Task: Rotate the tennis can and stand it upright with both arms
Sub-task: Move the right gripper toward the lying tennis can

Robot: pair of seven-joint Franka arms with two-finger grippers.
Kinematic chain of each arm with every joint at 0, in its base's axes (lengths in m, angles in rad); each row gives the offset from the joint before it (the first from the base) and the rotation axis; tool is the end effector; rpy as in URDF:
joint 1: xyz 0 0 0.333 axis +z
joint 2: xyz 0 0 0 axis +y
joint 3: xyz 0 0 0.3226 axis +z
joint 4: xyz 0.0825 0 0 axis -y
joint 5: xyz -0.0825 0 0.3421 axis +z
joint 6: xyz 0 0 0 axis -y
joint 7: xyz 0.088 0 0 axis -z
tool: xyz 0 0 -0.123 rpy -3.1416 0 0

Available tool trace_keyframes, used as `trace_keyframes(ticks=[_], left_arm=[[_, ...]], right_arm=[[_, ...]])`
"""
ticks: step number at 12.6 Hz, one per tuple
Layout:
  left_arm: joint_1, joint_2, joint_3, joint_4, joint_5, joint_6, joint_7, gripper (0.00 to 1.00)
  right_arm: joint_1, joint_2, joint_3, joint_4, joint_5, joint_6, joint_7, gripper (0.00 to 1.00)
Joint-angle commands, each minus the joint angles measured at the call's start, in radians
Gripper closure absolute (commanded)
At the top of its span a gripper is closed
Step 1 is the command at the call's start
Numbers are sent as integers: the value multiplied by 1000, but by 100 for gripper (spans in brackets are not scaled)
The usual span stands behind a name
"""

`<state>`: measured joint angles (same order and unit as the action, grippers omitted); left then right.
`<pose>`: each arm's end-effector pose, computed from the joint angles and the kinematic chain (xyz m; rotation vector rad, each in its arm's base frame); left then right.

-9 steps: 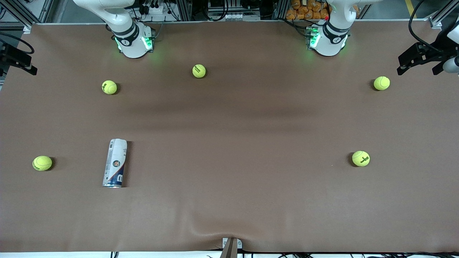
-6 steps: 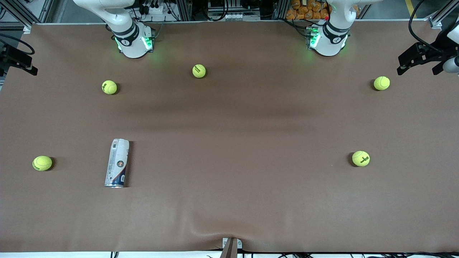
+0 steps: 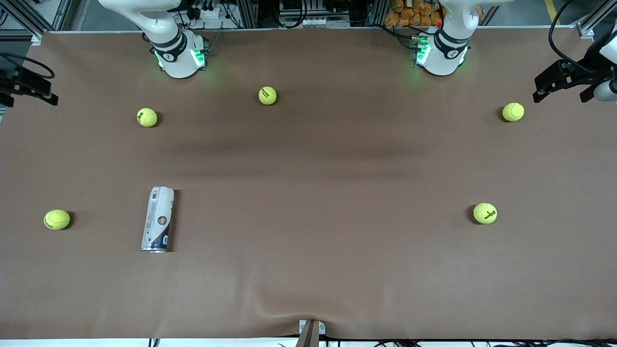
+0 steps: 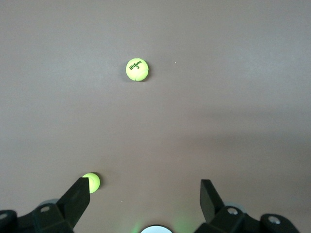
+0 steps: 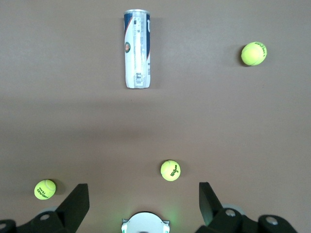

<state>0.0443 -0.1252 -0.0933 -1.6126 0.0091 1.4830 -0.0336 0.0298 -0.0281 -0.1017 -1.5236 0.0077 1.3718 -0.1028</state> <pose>0.4626 -0.0249 0.6504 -3.1206 0.0216 0.0064 0.4793 -0.0343 0.6328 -3.1141 -0.0501 0.1909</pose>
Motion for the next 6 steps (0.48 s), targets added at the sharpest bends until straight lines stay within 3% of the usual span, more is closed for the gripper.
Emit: trace_keyframes(ticks=[1,3,6], left_arm=[[8,10,-3,16,-3,-20,20,0],[8,12,-3,14,-1,-20,20,0],[8,13,-3,14,-3,-20,20,0]], right_arm=[[41,40,7,-125,-8,125,0,0],[76,114,7,-205,1,275,2,0],[117,258,8,-208,37,429,2,0]])
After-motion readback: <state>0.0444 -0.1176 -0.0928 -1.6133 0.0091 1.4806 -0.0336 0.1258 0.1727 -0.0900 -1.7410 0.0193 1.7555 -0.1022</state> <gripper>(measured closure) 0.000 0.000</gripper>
